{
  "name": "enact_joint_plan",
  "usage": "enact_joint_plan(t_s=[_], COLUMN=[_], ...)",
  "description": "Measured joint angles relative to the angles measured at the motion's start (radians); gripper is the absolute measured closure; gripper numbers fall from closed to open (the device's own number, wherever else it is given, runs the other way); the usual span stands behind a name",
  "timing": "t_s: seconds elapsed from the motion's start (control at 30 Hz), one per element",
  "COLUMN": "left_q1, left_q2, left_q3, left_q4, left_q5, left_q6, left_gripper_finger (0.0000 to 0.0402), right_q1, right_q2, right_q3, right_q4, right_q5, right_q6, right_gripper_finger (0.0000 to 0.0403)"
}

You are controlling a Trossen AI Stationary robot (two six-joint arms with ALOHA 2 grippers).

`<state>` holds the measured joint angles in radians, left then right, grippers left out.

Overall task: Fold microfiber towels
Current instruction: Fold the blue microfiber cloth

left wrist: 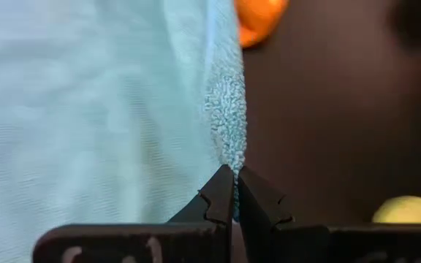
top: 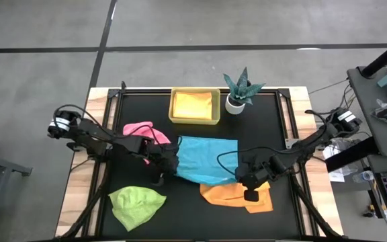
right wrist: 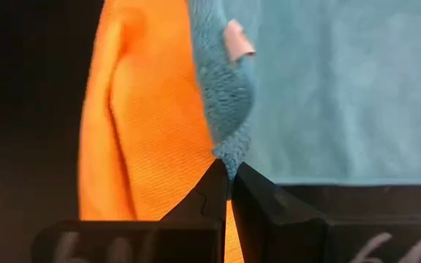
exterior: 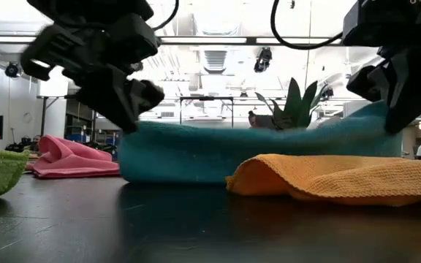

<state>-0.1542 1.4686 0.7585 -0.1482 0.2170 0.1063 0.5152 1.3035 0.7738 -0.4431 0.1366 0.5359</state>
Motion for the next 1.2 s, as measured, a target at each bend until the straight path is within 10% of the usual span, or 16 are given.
enact_joint_plan(t_s=[0.57,0.97,1.2], left_q1=[-0.041,0.026,0.153], left_q2=[0.001,-0.007,-0.007], left_q3=[-0.03,-0.031,-0.031], left_q4=[0.062,0.02,0.036], left_q5=[0.008,-0.378,-0.435], left_q6=[-0.073,0.043,0.065], left_gripper_finger=[0.0401,0.0401,0.0401], right_q1=[0.024,-0.087,-0.214], right_q2=[0.044,0.002,0.005], right_q3=[0.0,0.0,0.0], right_q4=[0.045,-0.13,-0.172], right_q5=[-0.001,0.232,0.258], right_q6=[0.091,0.055,-0.004], right_gripper_finger=[0.0394,0.0394,0.0394])
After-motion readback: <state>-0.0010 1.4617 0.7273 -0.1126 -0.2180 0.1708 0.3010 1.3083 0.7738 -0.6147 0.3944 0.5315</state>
